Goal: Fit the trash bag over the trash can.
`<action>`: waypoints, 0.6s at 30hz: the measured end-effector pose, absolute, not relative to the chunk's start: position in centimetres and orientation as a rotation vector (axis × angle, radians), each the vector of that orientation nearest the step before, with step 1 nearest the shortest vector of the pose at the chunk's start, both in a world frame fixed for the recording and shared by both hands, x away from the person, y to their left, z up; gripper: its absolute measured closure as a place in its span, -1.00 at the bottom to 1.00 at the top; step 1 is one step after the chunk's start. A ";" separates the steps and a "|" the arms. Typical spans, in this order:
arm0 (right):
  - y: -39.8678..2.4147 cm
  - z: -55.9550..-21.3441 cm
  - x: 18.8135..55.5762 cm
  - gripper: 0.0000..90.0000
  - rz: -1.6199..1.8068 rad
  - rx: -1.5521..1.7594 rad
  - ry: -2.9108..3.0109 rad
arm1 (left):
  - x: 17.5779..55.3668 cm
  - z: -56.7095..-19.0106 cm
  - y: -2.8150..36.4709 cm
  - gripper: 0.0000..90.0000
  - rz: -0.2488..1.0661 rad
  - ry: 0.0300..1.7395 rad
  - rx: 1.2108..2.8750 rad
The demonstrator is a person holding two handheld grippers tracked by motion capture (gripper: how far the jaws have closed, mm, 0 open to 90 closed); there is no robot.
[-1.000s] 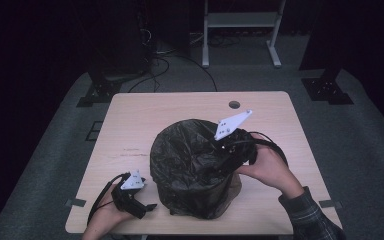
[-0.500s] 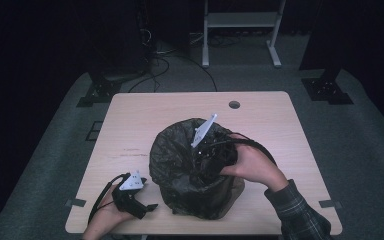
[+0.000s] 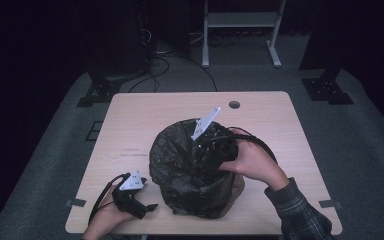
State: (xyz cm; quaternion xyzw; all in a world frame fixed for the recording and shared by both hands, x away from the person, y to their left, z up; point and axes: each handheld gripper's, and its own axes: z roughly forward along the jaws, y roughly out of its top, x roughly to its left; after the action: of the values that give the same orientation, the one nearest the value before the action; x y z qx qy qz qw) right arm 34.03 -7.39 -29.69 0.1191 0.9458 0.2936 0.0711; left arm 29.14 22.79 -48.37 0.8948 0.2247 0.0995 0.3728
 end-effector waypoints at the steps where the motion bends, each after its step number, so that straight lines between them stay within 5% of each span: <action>1: -7.3 -29.3 34.1 -0.80 0.918 0.363 2.835 | 29.1 -48.4 22.8 -1.00 0.255 0.576 2.293; 5: -6.6 -28.2 34.3 -0.95 0.996 0.356 2.806 | 29.1 -48.4 22.8 -1.00 0.255 0.576 2.293; 18: -1.4 -29.9 35.7 -0.97 0.961 0.302 2.861 | 29.1 -48.4 22.8 -1.00 0.254 0.576 2.293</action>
State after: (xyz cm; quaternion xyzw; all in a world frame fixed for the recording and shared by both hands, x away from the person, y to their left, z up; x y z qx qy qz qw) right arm 35.68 -1.45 -29.88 0.0994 0.9419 0.3164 0.0541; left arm 29.15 22.79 -48.37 0.8948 0.2248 0.0993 0.3728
